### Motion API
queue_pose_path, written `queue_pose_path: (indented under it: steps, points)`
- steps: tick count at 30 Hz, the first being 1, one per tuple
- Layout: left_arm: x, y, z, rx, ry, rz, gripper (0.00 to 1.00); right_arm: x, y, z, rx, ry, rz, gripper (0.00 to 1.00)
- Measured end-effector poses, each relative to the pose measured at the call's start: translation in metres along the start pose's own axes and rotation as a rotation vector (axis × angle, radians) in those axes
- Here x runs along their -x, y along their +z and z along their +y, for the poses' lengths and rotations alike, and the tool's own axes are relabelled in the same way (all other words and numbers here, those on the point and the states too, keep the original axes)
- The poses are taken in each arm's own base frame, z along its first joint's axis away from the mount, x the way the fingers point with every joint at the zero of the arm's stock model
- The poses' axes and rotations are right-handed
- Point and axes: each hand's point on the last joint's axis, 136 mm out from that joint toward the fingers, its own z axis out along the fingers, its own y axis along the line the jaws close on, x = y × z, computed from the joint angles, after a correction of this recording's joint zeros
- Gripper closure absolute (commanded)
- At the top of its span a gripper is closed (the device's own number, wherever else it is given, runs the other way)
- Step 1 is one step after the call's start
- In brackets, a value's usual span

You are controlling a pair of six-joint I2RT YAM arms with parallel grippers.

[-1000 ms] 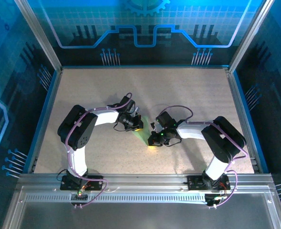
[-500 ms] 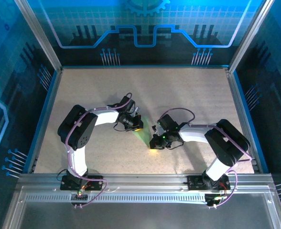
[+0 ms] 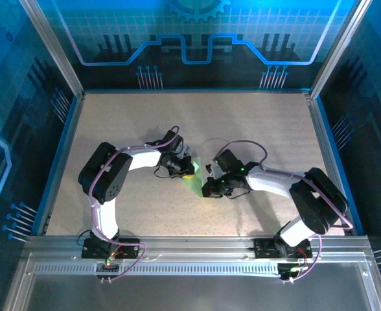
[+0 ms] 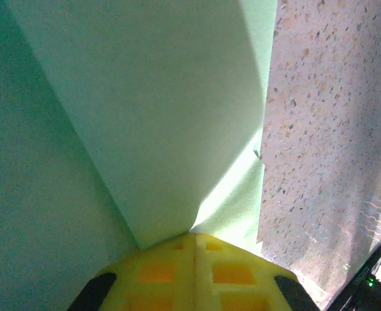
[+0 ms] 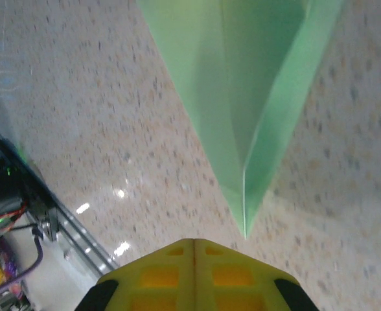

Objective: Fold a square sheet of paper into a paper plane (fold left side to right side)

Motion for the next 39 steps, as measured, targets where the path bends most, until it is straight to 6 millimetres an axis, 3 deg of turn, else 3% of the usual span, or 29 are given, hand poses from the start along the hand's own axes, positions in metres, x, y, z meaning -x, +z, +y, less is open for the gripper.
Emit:
queue_pose_path:
  steps: [4, 8, 25, 39]
  points:
    - [0.0, 0.0, 0.0, 0.0, 0.0, 0.0, 0.97, 0.02, 0.009, 0.002, -0.003, -0.004, -0.023, 1.0]
    - [0.0, 0.0, 0.0, 0.0, 0.0, 0.0, 0.97, 0.028, 0.016, -0.003, -0.02, 0.006, -0.023, 1.0]
    - [0.0, 0.0, 0.0, 0.0, -0.001, 0.001, 0.97, 0.025, 0.028, -0.022, -0.066, 0.033, 0.003, 1.0]
    - [0.0, 0.0, 0.0, 0.001, -0.002, 0.002, 0.97, 0.024, 0.03, -0.026, -0.096, 0.022, 0.02, 1.0]
